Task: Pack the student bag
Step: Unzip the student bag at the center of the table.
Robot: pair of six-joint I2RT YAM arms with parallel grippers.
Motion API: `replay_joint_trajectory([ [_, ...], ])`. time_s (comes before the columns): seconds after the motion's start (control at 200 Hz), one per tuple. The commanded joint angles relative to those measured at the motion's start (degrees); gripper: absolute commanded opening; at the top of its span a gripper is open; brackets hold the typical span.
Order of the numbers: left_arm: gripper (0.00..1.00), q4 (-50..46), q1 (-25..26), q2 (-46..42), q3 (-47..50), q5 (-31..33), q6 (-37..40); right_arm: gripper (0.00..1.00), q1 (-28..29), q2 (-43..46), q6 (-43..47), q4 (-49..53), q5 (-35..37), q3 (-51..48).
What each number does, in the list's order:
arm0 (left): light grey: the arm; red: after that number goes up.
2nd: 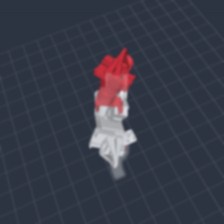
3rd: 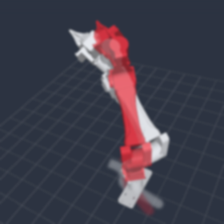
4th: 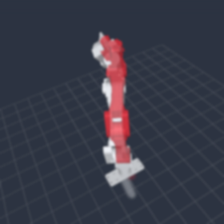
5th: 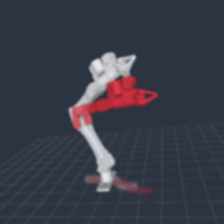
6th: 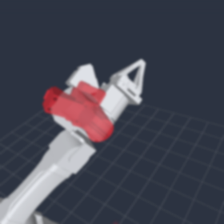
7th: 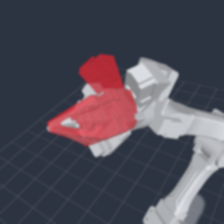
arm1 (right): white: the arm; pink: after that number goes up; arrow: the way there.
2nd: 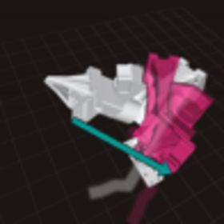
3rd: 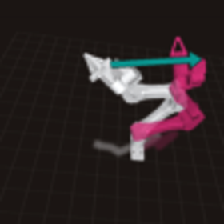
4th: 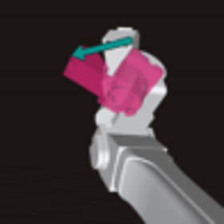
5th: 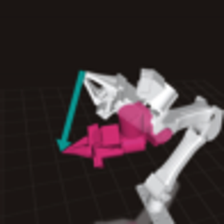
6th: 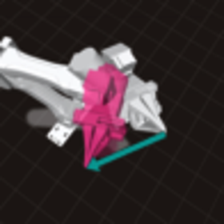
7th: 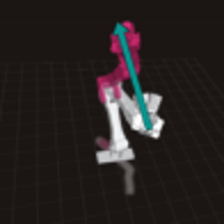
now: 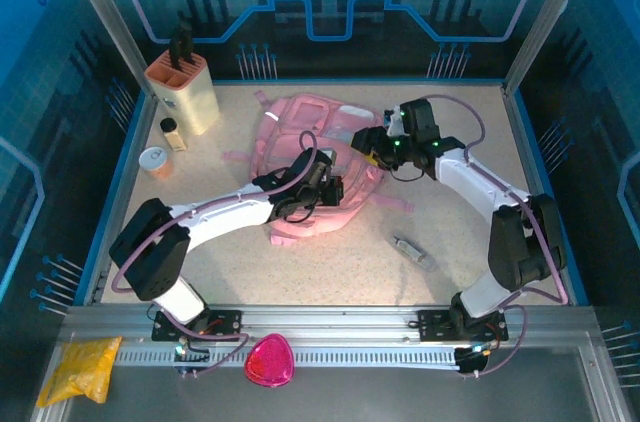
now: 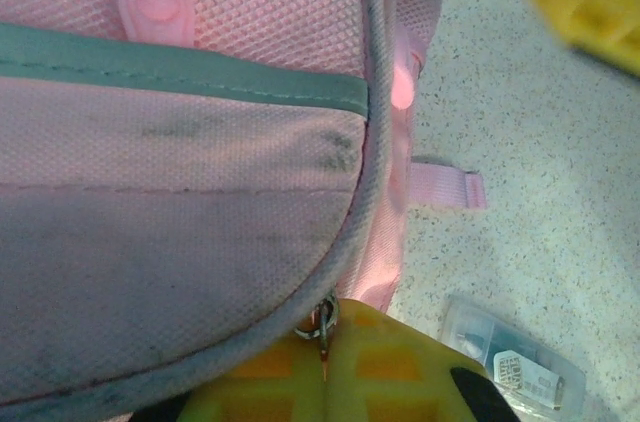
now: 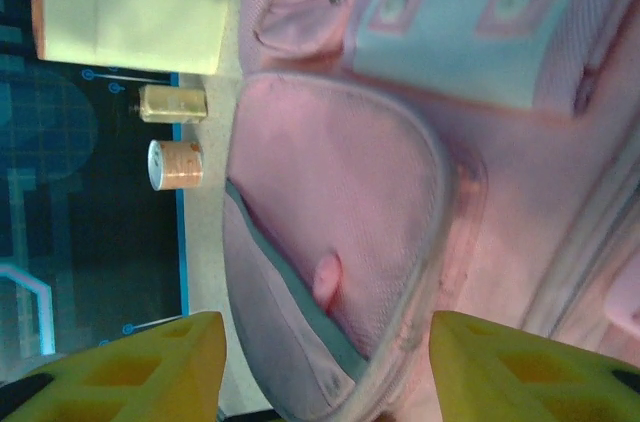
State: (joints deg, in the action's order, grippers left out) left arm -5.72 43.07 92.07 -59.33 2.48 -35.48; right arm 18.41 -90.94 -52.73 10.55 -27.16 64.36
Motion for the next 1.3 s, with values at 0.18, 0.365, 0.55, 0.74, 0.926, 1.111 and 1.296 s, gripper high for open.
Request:
replay_joint_trajectory([
  [0.18,0.0,2.8,1.4,0.2,-2.5,-2.2,0.3,0.45,3.5,-1.7,-9.5,-10.0,-1.1,-6.3],
  [0.365,0.0,0.3,1.4,-0.2,-3.4,-3.5,3.2,0.24,4.3,-3.6,-7.7,-11.2,-0.8,-6.5],
  [0.55,0.0,-8.9,0.7,-2.7,-3.1,-1.0,9.5,0.02,1.9,-2.8,-1.7,-5.8,-0.1,-4.8],
  [0.74,0.0,-15.4,-5.6,-7.9,1.6,-0.6,11.0,0.0,-0.5,-1.6,2.4,-4.0,-1.2,-4.0],
  [0.926,0.0,-17.9,-12.5,-13.8,7.7,0.0,11.8,0.0,-2.2,-0.9,6.5,-0.5,-1.1,-1.9],
  [1.111,0.0,-15.3,-13.5,-13.5,9.6,-5.0,10.3,0.0,-4.1,-2.8,9.8,3.0,0.3,2.0],
  [1.296,0.0,-6.9,-6.3,-8.0,6.4,-8.9,6.0,0.0,-6.0,-8.0,11.6,5.7,-0.5,10.3],
])
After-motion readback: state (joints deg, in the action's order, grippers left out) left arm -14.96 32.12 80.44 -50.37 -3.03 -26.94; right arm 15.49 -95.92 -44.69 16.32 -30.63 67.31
